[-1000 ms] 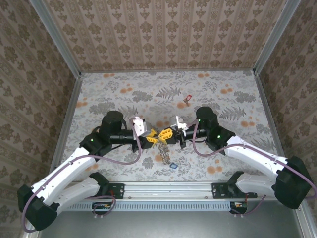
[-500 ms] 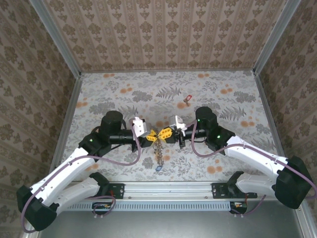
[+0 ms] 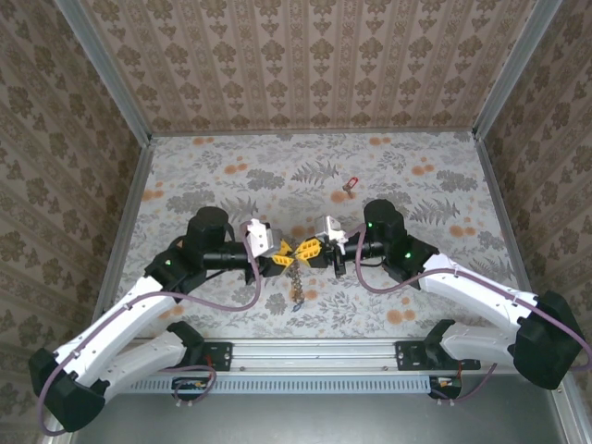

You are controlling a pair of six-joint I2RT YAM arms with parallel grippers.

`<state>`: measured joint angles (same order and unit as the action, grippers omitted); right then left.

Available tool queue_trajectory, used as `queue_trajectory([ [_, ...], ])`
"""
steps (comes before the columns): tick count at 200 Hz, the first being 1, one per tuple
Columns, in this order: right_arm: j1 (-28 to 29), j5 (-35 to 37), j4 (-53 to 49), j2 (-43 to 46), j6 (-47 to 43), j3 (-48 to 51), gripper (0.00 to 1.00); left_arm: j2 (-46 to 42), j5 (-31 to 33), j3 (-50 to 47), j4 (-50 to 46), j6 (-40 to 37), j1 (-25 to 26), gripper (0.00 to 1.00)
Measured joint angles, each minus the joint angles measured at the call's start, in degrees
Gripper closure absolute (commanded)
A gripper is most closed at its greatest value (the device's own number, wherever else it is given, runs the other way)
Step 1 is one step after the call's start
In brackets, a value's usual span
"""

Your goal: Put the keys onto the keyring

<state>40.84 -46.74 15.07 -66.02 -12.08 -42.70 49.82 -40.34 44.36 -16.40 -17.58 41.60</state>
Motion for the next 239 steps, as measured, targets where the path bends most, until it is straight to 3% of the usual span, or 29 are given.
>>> queue_trajectory([
  [92,0.00,0.31,0.94,0.00,-0.04,0.00,1.00,1.75,-0.87,0.42,1.60,1.70,0.42,0.81],
  [108,0.00,0.76,1.44,0.02,-0.04,0.00,1.00,1.46,-0.90,0.42,1.86,2.03,0.37,0.89],
  [119,0.00,1.03,1.64,0.07,-0.20,0.00,1.00,1.16,-0.85,0.39,1.79,2.49,0.37,1.00],
  [149,0.00,1.38,1.36,0.46,-1.57,0.00,1.00,0.90,-0.96,0.37,1.86,2.34,0.33,1.00],
  [191,0.20,2.75,0.00,2.23,-3.04,0.00,0.83,0.33,-1.66,0.35,2.82,1.95,0.44,1.00],
  [239,-0.90,2.82,-2.01,3.10,-3.15,0.00,0.78,-1.27,-1.73,-0.85,4.24,1.22,0.42,1.00],
])
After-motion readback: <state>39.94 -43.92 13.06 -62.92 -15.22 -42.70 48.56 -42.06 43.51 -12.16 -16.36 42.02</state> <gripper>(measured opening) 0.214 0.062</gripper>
